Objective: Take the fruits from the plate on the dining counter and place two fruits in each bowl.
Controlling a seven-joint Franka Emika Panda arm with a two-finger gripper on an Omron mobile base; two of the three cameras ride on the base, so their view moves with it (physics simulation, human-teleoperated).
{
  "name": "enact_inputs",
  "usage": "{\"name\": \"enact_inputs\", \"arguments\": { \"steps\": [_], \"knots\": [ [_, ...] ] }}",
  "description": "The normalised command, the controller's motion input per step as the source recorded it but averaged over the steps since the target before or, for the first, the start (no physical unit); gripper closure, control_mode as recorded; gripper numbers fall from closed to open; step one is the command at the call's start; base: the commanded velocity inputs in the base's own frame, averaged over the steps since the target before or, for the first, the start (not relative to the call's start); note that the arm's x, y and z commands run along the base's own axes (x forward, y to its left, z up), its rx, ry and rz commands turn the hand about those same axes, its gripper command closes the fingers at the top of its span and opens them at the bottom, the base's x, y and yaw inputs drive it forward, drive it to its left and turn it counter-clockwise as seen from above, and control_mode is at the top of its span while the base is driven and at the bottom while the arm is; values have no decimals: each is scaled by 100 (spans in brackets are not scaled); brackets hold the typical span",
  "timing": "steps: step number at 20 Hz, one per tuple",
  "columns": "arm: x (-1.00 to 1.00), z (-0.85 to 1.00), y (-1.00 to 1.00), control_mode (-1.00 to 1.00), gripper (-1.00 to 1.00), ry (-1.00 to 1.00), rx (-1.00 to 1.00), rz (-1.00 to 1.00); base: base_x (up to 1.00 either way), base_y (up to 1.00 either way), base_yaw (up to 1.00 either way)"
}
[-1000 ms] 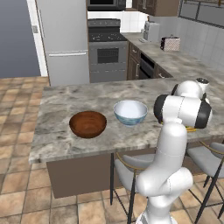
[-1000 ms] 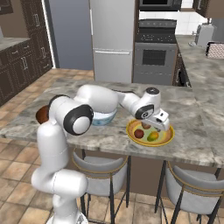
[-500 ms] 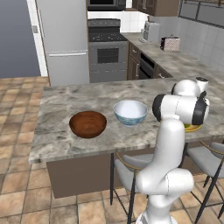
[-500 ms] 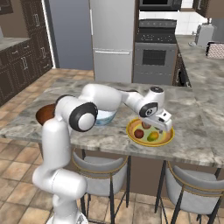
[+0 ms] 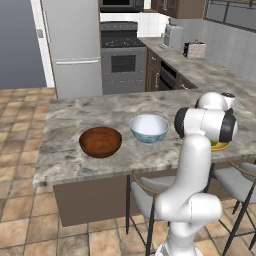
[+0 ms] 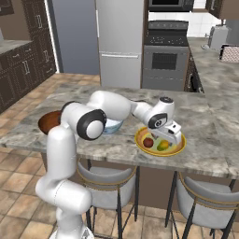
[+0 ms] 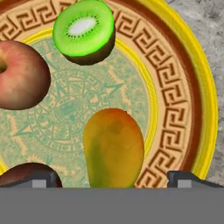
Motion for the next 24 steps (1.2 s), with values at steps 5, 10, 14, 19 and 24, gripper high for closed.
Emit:
{"name": "enact_inputs", "arguments": {
  "steps": [5, 10, 14, 19, 24],
  "knots": [
    [0, -19, 0, -100, -100, 0, 0, 0, 0, 0, 0],
    [0, -16, 0, -100, -100, 0, 0, 0, 0, 0, 0],
    [2, -4, 0, -100, -100, 0, 0, 0, 0, 0, 0],
    [8, -10, 0, -100, -100, 0, 0, 0, 0, 0, 0],
    [2, -10, -5, -100, -100, 0, 0, 0, 0, 0, 0]
  ]
}}
